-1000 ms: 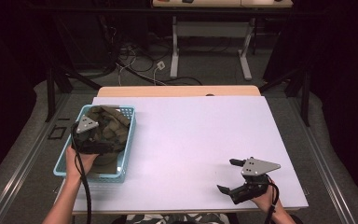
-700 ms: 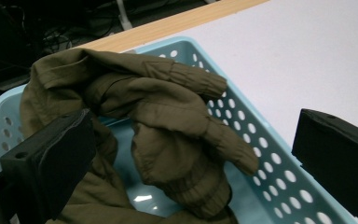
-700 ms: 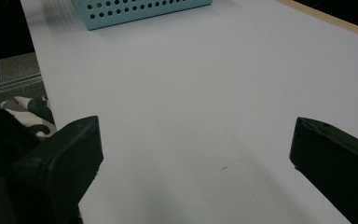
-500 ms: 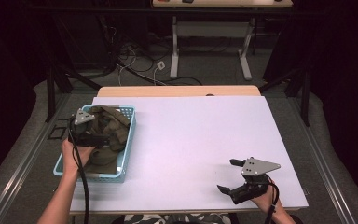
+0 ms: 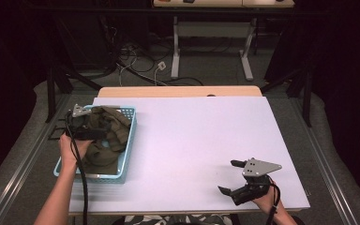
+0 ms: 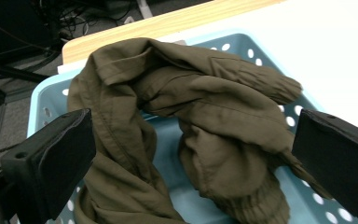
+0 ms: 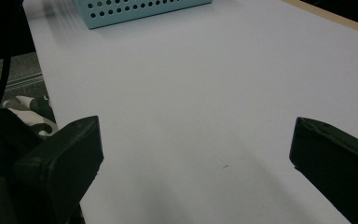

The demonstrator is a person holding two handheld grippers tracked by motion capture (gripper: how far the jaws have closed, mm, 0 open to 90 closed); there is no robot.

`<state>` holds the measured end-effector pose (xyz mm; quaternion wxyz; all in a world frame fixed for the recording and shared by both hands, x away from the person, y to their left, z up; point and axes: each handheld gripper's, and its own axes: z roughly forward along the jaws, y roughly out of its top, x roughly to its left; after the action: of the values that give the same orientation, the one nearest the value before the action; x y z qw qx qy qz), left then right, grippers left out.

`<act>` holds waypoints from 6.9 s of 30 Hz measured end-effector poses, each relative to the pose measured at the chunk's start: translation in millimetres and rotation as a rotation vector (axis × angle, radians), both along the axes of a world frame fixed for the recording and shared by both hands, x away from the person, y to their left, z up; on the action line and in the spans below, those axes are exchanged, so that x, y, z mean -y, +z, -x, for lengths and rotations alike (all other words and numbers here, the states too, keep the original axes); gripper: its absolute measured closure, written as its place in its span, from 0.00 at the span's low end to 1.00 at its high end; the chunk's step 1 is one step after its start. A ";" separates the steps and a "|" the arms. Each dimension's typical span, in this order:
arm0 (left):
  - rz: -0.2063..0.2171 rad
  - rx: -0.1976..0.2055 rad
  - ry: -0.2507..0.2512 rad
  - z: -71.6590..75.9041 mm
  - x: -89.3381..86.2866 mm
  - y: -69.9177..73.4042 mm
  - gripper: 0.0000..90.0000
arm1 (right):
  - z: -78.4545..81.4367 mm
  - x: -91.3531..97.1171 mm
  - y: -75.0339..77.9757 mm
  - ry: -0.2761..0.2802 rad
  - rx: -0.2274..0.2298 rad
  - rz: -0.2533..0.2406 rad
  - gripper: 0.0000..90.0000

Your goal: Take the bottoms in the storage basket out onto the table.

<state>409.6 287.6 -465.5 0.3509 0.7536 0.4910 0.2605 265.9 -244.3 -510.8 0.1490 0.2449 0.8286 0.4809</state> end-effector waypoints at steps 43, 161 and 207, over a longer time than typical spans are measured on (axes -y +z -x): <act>-0.097 -0.152 0.072 -62.7 -22.7 0.5 0.17 | -0.4 0.0 -1.1 -0.013 0.000 0.004 0.03; -0.197 0.082 -0.097 -18.4 -8.5 91.9 0.81 | -2.2 -0.3 -1.6 -0.025 -0.006 0.016 0.04; -0.167 0.048 -0.321 -0.5 -12.4 128.5 0.82 | -2.5 -0.7 -2.4 -0.011 -0.014 0.017 0.04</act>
<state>410.1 300.1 -337.0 0.3359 0.8423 0.3325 0.2591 268.4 -243.6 -513.2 0.1478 0.2513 0.8324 0.4712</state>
